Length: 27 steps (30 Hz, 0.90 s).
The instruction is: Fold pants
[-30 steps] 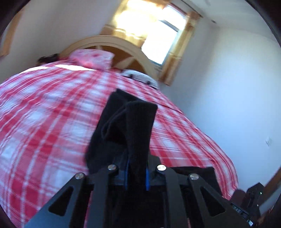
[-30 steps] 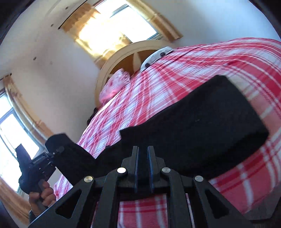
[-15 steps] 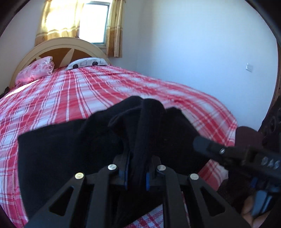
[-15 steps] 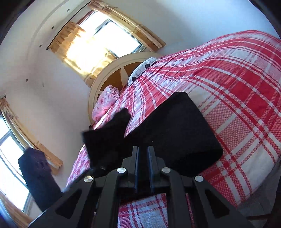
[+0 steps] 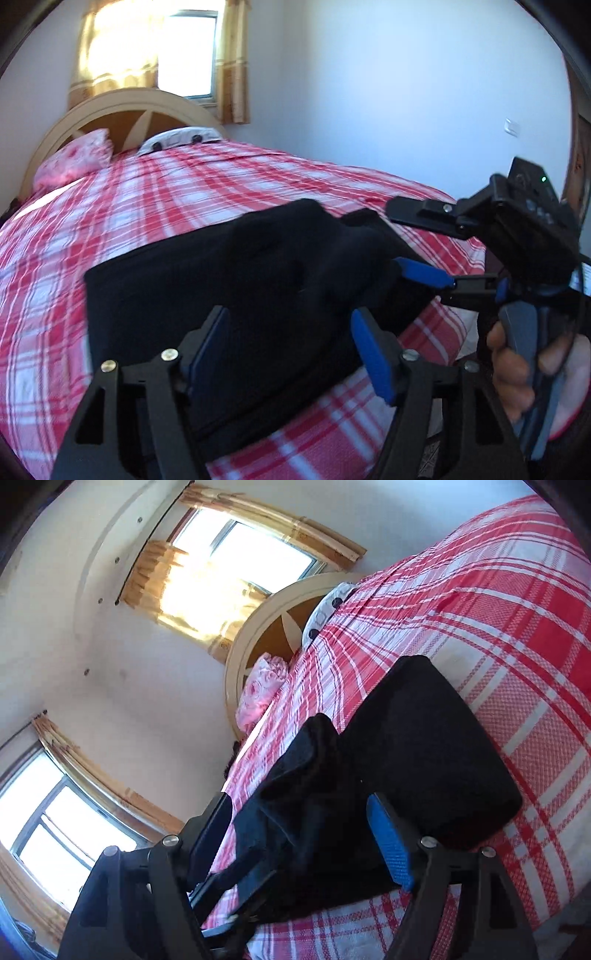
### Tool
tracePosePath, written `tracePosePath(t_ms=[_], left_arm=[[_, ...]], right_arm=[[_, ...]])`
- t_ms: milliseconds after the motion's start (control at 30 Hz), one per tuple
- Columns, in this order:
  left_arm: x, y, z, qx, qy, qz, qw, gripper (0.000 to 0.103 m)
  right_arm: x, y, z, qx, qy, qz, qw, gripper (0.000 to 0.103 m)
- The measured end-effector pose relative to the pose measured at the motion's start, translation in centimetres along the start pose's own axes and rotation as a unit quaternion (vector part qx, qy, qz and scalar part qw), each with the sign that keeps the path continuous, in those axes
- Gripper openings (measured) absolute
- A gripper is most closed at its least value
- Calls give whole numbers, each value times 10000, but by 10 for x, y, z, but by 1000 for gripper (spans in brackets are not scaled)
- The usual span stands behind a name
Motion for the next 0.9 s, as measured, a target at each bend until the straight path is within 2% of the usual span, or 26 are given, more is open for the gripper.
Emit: tracePosePath(t_ms=[67, 200, 267, 333, 433, 533, 633, 667, 700, 800, 900], left_arm=[[-19, -7, 3, -10, -294, 156, 9994, 72], [-57, -15, 12, -10, -743, 674, 9950, 72], [-69, -12, 11, 0, -831, 920, 9923, 72], [-78, -8, 8, -99, -979, 1016, 9900, 72], [-86, 2, 1, -360, -1228, 1009, 9866, 72], [-86, 7, -5, -491, -1259, 951, 9862, 72], [-82, 3, -7, -479, -1229, 917, 9870, 72], [-83, 0, -7, -448, -1236, 909, 9871, 72], [-83, -2, -7, -427, -1243, 906, 9872, 72], [-86, -6, -5, -374, -1310, 909, 9865, 72], [-89, -5, -1, -367, -1392, 922, 9853, 72]], right_arm=[[3, 9, 5, -127, 81, 40, 9999, 77], [19, 29, 10, -195, 846, 220, 9960, 78], [19, 38, 4, -261, 911, 52, 9955, 78], [10, 38, 0, -193, 712, -171, 9971, 78], [-3, 42, -11, -339, 601, -440, 9966, 79], [-20, 50, -15, -496, -84, -881, 9948, 79], [-30, 58, -17, -673, -467, -1220, 9891, 76], [-34, 59, -17, -712, -647, -1381, 9857, 54], [-34, 60, -18, -760, -776, -1488, 9829, 23], [-31, 62, -22, -854, -857, -1433, 9823, 22], [-46, 56, -25, -864, -1490, -1618, 9717, 21]])
Point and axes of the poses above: each gripper's, at about its wrist camera, not at the fingertips, and y roughly the way its jaws point, x to its right, z to its top, the point moved 2 cm from there along y, roughly the way its jaws point, and after that the axes turned 9 degrees about -y, right-handed, at the moved point
